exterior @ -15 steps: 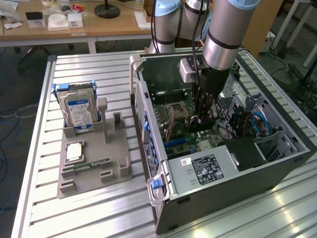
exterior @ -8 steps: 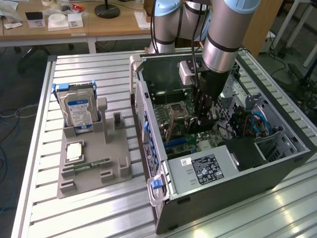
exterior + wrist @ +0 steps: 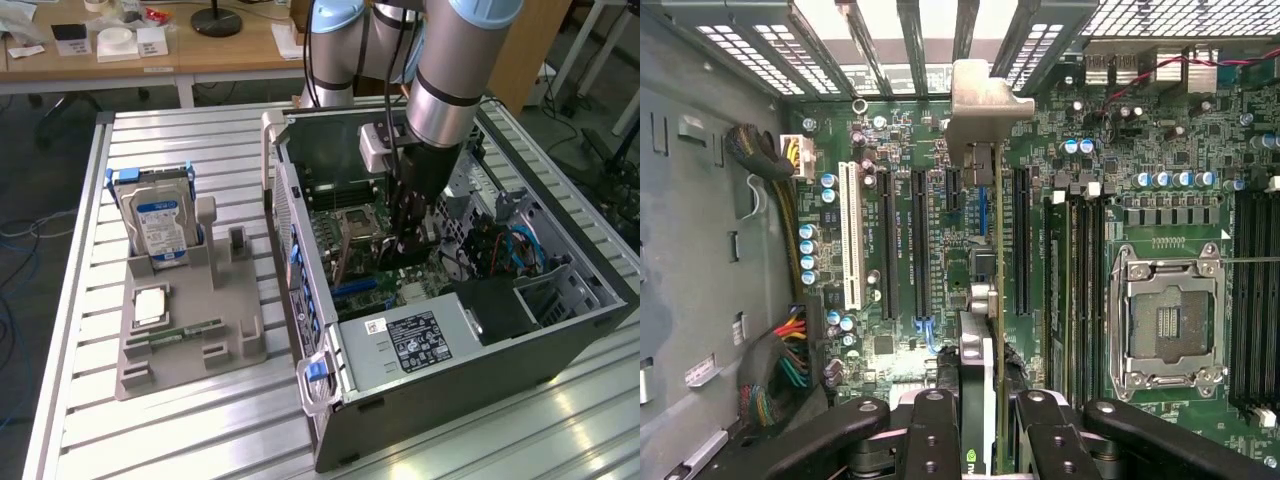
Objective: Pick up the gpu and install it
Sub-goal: 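Insert the gpu into the slot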
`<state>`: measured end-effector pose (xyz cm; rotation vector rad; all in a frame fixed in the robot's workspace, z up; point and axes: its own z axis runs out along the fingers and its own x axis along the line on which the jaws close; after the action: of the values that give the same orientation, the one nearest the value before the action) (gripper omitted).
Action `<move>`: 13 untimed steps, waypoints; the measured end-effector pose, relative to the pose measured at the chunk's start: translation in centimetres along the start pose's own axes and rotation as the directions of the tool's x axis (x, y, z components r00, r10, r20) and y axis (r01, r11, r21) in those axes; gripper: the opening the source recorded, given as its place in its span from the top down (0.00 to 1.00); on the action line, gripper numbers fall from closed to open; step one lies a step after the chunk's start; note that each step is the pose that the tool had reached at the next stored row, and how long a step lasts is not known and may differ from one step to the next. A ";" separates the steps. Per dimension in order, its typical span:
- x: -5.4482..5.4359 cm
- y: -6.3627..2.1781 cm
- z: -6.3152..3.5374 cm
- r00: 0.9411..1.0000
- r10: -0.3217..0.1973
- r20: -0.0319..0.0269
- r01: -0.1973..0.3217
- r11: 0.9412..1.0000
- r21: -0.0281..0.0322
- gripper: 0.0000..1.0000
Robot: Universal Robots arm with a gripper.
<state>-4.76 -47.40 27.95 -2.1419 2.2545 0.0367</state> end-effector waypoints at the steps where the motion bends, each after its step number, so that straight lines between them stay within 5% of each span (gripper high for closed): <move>1: 0.0 0.00 0.00 1.000 0.000 0.000 0.000 1.000 0.000 0.73; 13: -0.1 0.29 0.72 1.000 0.000 0.000 0.000 1.000 0.000 0.73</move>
<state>-5.04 -47.23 27.23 -2.1417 2.2544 0.0368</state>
